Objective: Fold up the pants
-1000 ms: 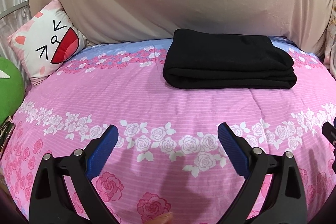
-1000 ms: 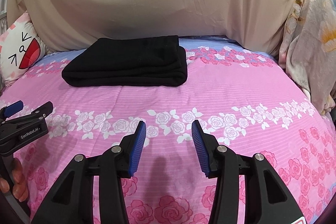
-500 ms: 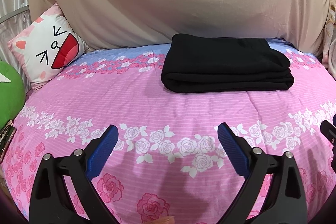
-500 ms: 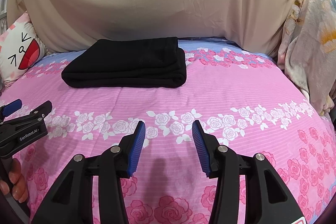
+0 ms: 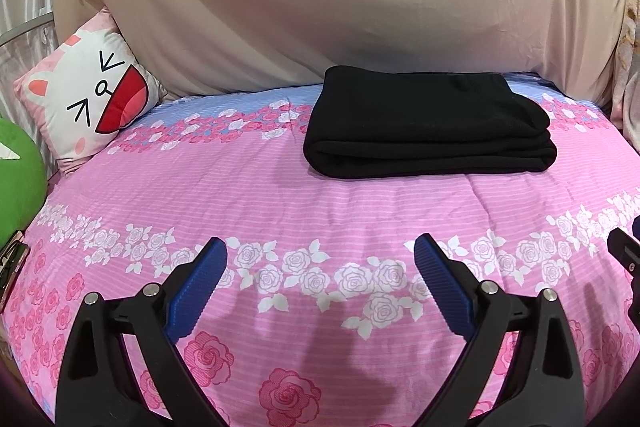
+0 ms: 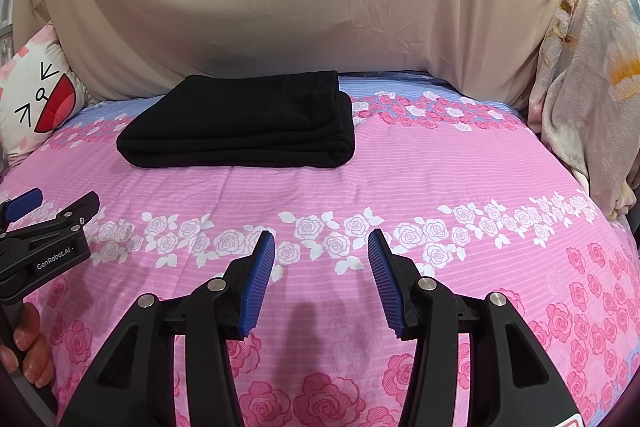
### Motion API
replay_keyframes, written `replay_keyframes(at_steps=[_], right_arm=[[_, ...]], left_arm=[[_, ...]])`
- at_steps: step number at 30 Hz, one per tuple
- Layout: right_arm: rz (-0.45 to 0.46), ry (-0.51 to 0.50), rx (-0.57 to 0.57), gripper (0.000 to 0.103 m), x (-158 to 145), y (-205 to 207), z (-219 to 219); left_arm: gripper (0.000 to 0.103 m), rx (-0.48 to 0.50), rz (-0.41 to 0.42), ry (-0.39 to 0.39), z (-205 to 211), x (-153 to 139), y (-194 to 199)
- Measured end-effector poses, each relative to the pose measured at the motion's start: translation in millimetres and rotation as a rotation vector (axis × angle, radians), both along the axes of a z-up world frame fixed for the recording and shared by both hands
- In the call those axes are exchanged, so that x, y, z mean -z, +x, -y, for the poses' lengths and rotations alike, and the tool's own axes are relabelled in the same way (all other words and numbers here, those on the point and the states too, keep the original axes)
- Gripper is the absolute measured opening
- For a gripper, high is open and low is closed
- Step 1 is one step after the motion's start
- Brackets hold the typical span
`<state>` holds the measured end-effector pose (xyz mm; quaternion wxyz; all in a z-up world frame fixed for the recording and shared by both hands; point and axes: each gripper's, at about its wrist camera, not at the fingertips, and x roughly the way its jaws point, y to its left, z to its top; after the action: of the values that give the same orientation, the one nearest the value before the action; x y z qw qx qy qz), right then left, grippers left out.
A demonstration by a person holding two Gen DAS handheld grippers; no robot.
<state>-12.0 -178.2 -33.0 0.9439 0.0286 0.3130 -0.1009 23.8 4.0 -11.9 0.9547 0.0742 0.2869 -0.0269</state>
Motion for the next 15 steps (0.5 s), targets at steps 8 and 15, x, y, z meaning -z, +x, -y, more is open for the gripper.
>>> replay_keyframes(at_steps=[8, 15], right_arm=[[-0.001, -0.001, 0.001, 0.048, -0.1, 0.1, -0.2], [-0.001, -0.002, 0.001, 0.048, -0.1, 0.2, -0.1]], left_arm=[[0.093, 0.033, 0.003, -0.036, -2.3, -0.8, -1.0], [0.092, 0.015, 0.003, -0.026, -2.4, 0.2, -1.3]])
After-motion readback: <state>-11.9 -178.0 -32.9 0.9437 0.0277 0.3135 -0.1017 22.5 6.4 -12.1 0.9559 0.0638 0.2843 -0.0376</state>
